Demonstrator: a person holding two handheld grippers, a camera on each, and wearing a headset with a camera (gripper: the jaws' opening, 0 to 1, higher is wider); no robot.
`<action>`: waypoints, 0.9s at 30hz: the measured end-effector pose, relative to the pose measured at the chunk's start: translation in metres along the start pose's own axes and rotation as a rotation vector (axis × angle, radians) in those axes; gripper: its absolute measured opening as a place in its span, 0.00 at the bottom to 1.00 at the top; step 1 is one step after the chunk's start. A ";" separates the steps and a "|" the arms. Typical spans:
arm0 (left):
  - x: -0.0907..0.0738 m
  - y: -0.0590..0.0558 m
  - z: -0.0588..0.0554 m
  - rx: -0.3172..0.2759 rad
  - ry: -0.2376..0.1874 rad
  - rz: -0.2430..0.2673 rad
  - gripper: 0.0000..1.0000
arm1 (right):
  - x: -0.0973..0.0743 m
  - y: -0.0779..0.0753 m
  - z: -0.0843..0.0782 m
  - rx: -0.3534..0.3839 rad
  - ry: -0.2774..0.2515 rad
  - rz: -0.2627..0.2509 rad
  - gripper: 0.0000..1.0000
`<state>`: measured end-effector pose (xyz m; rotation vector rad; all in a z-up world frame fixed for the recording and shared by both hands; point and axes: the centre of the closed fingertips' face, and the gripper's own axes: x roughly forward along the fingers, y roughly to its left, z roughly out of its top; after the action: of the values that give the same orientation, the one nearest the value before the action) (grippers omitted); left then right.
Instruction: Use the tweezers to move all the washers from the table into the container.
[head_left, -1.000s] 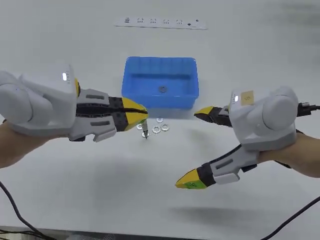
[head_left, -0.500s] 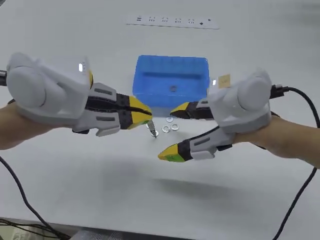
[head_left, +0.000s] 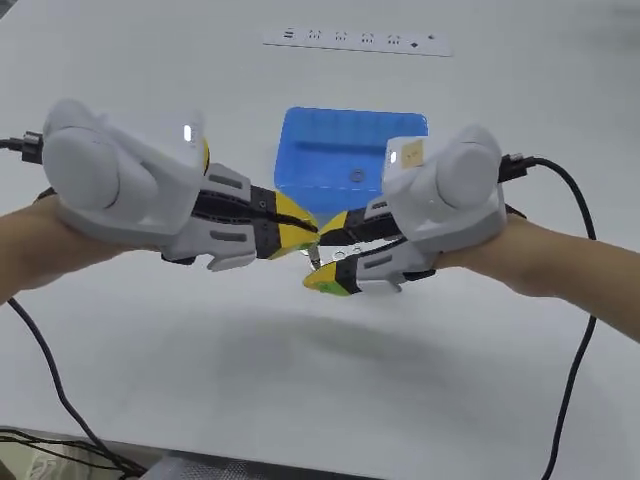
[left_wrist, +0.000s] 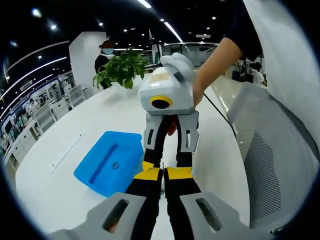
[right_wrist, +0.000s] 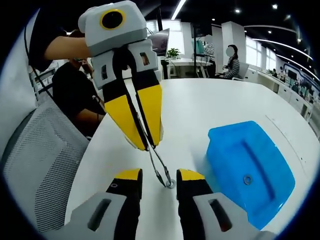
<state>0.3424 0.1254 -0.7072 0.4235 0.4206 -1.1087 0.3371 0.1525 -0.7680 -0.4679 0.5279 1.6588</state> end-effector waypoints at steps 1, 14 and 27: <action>0.000 0.000 -0.001 0.004 0.005 0.000 0.06 | 0.000 0.000 0.001 -0.010 -0.001 0.002 0.25; -0.001 0.001 -0.005 0.015 0.033 0.004 0.06 | 0.001 -0.001 0.002 -0.141 0.026 0.015 0.11; 0.002 0.002 -0.009 0.015 0.085 0.060 0.09 | 0.001 -0.003 0.001 -0.166 0.039 0.001 0.08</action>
<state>0.3438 0.1293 -0.7151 0.4951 0.4712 -1.0387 0.3397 0.1546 -0.7680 -0.6224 0.4210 1.7045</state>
